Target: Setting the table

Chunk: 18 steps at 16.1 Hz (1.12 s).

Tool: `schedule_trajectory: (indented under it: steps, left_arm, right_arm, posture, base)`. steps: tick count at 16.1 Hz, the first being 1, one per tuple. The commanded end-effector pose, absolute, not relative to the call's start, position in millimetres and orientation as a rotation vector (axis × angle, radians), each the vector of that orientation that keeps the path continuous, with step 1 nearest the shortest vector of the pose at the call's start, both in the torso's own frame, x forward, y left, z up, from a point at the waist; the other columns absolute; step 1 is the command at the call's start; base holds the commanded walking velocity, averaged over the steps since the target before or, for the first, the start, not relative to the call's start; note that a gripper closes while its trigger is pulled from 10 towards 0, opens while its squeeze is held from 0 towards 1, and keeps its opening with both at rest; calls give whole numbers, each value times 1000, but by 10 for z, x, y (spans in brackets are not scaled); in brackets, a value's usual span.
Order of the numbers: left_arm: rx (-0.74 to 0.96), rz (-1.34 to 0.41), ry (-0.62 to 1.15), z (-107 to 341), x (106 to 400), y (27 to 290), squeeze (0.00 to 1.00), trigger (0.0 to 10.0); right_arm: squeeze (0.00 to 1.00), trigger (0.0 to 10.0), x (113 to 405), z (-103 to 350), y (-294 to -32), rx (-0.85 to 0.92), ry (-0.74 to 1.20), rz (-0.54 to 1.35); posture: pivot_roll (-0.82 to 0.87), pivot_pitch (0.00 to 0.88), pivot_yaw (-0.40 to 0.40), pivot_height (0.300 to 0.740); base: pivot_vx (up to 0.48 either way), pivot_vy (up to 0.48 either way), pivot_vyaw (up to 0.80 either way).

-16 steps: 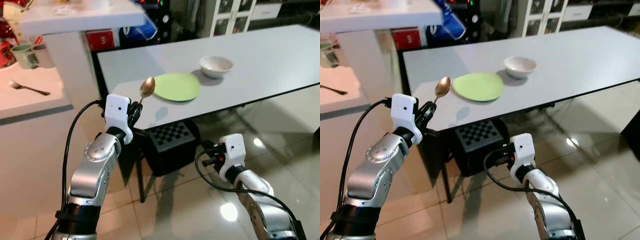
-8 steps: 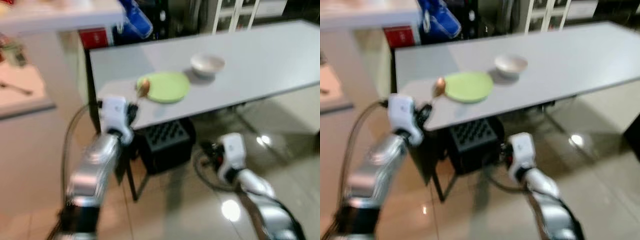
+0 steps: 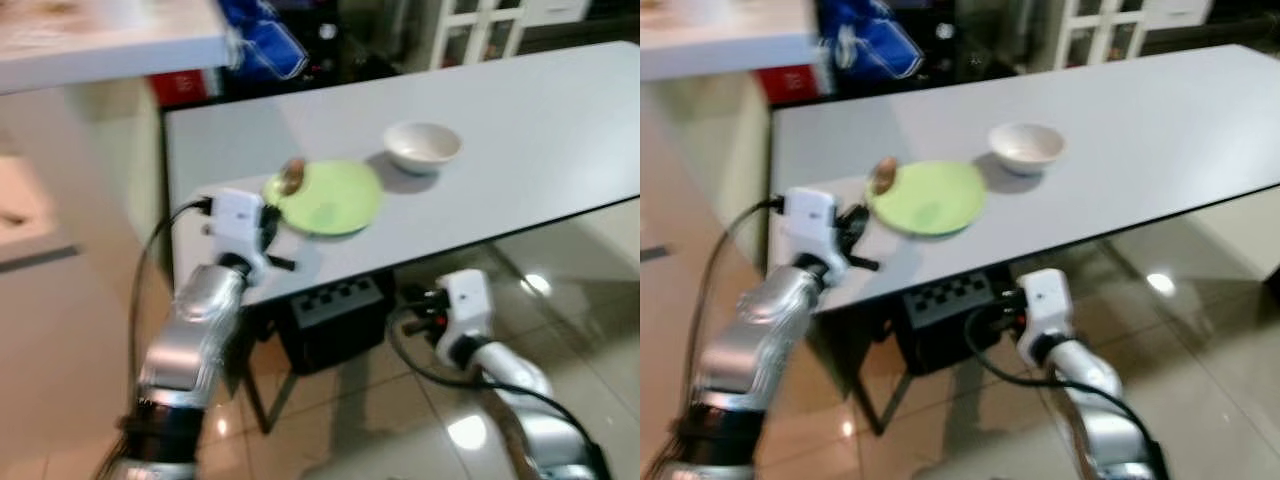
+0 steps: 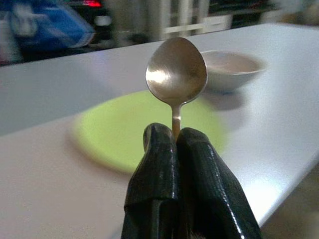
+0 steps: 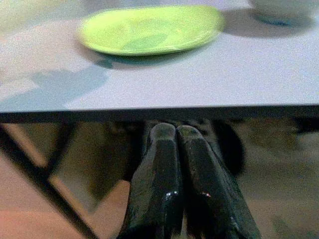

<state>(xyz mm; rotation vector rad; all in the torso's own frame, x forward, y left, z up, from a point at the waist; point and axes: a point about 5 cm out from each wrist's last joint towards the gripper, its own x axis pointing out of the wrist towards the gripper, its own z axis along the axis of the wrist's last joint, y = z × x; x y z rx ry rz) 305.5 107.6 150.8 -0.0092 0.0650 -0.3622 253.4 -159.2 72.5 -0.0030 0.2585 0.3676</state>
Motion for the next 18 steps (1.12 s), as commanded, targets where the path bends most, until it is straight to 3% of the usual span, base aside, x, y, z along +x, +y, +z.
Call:
schedule_trajectory:
  steps: [1,9,15,18]
  left_arm:
    - [12,-343,45,1566,3061,1172,0,0]
    - [2,-337,43,1554,3051,1139,0,0]
    - [-3,-331,39,1564,3055,1129,0,0]
    - [-6,-332,48,1549,3044,1117,0,0]
  right_arm:
    - [0,10000,2568,788,-1523,4,235,386]
    - [0,10000,2577,794,-1542,4,239,381]
    - [0,10000,2584,799,-1545,2,242,383]
    - [0,10000,2569,792,-1543,2,244,385]
  posture:
    - [-34,0,42,740]
    - [-37,0,37,740]
    - [-38,0,34,740]
    - [-38,0,35,740]
  base:
    - [450,0,0]
    - [0,0,0]
    - [0,-428,0]
    - [284,-384,0]
